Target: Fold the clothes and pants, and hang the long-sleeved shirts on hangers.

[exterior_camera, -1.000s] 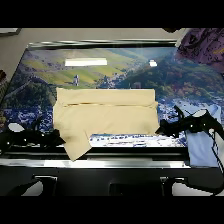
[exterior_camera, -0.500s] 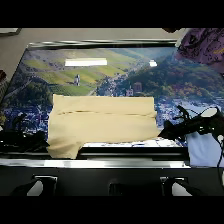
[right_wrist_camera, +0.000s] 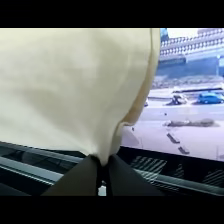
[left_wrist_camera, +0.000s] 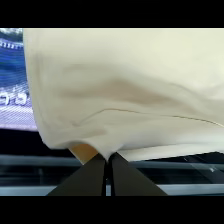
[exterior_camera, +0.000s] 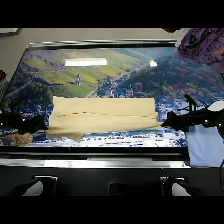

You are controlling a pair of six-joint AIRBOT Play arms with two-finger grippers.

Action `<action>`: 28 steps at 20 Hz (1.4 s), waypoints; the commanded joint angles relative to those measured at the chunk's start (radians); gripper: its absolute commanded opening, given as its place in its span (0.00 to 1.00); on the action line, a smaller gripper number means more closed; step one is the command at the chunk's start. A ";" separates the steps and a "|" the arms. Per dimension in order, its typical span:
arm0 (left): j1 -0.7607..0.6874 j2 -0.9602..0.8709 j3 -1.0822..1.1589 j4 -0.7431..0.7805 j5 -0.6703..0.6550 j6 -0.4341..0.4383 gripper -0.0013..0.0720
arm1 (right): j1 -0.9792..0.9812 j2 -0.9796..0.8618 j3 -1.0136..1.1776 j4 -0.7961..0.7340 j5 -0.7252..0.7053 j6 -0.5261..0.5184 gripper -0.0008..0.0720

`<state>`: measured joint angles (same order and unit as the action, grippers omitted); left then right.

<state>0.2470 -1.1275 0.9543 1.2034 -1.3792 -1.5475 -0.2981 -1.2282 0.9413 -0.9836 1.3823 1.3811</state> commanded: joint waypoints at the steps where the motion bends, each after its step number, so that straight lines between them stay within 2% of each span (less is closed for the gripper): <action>1: -0.050 -0.214 0.182 0.002 0.038 0.031 0.04 | 0.070 -0.091 0.086 -0.007 -0.063 -0.008 0.06; 5: -0.066 -0.419 0.389 0.001 0.037 0.030 0.04 | 0.181 -0.224 0.214 -0.129 -0.183 0.084 0.06; 9: -0.091 -0.557 0.557 0.001 0.034 0.040 0.04 | 0.218 -0.346 0.356 -0.137 -0.187 0.082 0.06; 14: -0.093 -0.643 0.685 0.001 0.039 0.034 0.04 | 0.219 -0.404 0.437 -0.185 -0.218 0.126 0.06; 20: -0.093 -0.699 0.689 -0.004 0.098 0.009 0.05 | 0.219 -0.465 0.437 -0.177 -0.244 0.127 0.06; 21: -0.093 -0.714 0.689 -0.017 0.098 0.007 0.05 | 0.219 -0.475 0.437 -0.166 -0.260 0.127 0.07; 22: -0.093 -0.729 0.689 -0.035 0.098 0.002 0.05 | 0.219 -0.483 0.437 -0.145 -0.270 0.127 0.18; 23: -0.093 -0.738 0.689 -0.052 0.098 0.002 0.13 | 0.219 -0.486 0.437 -0.121 -0.273 0.127 0.34; 25: -0.093 -0.739 0.694 -0.059 0.109 -0.021 0.54 | 0.211 -0.484 0.456 -0.077 -0.225 0.148 0.60; 26: -0.090 -0.733 0.713 -0.058 0.105 -0.024 0.79 | 0.194 -0.483 0.493 -0.067 -0.165 0.149 0.71; 27: -0.085 -0.726 0.742 -0.057 0.092 -0.024 0.89 | 0.164 -0.480 0.539 -0.064 -0.107 0.146 0.76; 28: -0.079 -0.720 0.776 -0.054 0.078 -0.024 0.89 | 0.125 -0.478 0.574 -0.063 -0.074 0.142 0.79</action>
<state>0.1593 -1.8523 1.6779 1.1549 -1.2819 -1.5604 -0.1169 -1.7058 1.4410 -1.0794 1.1976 1.5204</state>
